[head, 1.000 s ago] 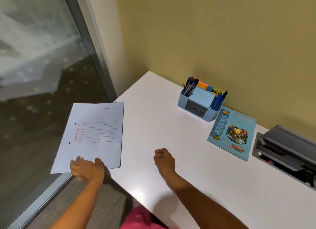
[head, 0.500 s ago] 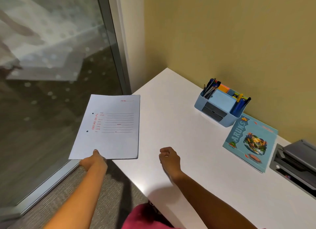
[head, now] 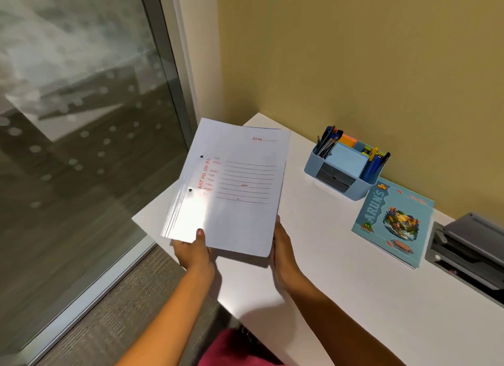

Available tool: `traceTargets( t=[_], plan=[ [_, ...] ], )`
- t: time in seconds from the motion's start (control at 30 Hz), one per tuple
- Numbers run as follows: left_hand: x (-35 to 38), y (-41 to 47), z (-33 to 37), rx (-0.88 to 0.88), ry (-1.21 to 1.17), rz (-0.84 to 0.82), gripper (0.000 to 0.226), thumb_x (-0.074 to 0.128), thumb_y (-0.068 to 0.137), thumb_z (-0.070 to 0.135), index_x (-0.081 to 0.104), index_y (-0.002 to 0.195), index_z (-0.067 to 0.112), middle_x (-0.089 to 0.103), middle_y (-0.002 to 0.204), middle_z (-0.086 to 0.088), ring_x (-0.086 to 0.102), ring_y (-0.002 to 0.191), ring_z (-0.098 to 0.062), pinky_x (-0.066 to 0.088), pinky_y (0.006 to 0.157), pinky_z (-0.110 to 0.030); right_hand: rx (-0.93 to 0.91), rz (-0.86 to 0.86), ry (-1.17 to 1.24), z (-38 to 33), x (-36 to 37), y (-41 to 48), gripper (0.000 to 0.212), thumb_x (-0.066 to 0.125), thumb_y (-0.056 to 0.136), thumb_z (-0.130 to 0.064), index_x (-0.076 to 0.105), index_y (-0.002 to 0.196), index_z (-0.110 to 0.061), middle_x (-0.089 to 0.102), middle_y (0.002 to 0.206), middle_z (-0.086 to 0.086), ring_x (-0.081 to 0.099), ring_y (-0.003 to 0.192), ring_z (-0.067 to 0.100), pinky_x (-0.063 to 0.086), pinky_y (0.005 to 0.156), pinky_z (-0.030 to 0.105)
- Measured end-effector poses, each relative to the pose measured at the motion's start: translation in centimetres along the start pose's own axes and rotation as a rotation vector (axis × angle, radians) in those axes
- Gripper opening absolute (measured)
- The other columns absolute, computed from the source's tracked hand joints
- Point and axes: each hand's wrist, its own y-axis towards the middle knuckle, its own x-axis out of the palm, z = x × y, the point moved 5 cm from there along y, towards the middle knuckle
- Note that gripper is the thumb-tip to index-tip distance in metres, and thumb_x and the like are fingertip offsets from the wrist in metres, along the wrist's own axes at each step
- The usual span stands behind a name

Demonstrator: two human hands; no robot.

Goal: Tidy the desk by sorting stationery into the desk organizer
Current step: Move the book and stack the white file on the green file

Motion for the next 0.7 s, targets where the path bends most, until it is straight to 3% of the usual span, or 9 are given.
traceTargets(
  t=[0.13,0.23,0.33,0.5,0.6,0.7],
  plan=[
    [3.1,-1.6,-0.6,-0.017,0.029,-0.160,0.037,0.061,0.089,0.006,0.048,0.123,0.003,0.059,0.113,-0.013,0.060,0.091,-0.026,0.048,0.069,-0.029,-0.092,0.142,0.196,-2.2,-3.1,-2.1,0.060,0.036,0.084,-0.072,0.052,0.130,-0.037,0.064,0.122,-0.008,0.060,0.112,0.014,0.047,0.096,0.035],
    [5.4,-3.0,-1.5,0.004,0.093,-0.302,0.024,0.061,0.089,0.005,0.053,0.111,0.011,0.061,0.092,-0.004,0.056,0.065,-0.015,0.048,0.053,-0.024,-0.201,0.301,0.044,-3.2,-6.2,-3.6,0.045,0.049,0.094,-0.046,0.042,0.136,-0.032,0.054,0.130,-0.015,0.050,0.119,0.010,0.040,0.099,0.030],
    [7.4,-5.2,-3.0,-0.030,0.148,-0.442,0.019,0.062,0.088,0.005,0.054,0.092,0.022,0.059,0.084,0.000,0.054,0.057,-0.011,0.047,0.057,-0.027,-0.242,0.453,-0.022,-2.6,-9.8,-5.1,0.041,0.053,0.095,-0.027,0.040,0.133,-0.035,0.050,0.126,-0.022,0.047,0.118,0.007,0.041,0.103,0.036],
    [10.0,-10.4,-5.4,0.002,0.216,-0.665,0.034,0.061,0.089,0.005,0.053,0.121,0.012,0.060,0.091,-0.002,0.057,0.062,-0.011,0.049,0.047,-0.018,-0.259,0.668,0.084,0.0,-15.5,-8.8,0.050,0.060,0.086,-0.032,0.043,0.132,-0.041,0.058,0.128,-0.013,0.055,0.119,0.015,0.045,0.101,0.049],
    [10.7,-13.2,-7.1,0.021,0.289,-0.794,0.027,0.061,0.089,0.008,0.054,0.113,-0.001,0.051,0.070,0.001,0.055,0.055,-0.010,0.049,0.045,-0.014,-0.327,0.775,0.188,0.1,-18.4,-11.8,0.049,0.060,0.084,-0.026,0.048,0.131,-0.031,0.061,0.126,-0.005,0.058,0.116,0.019,0.045,0.100,0.050],
    [11.7,-15.5,-8.2,0.007,0.309,-0.889,0.013,0.060,0.090,0.006,0.051,0.098,0.005,0.046,0.062,0.003,0.058,0.052,-0.013,0.052,0.048,-0.017,-0.410,0.873,0.208,-0.2,-21.8,-15.5,0.046,0.059,0.086,-0.021,0.049,0.131,-0.020,0.062,0.125,0.003,0.058,0.115,0.024,0.045,0.100,0.051]
  ],
)
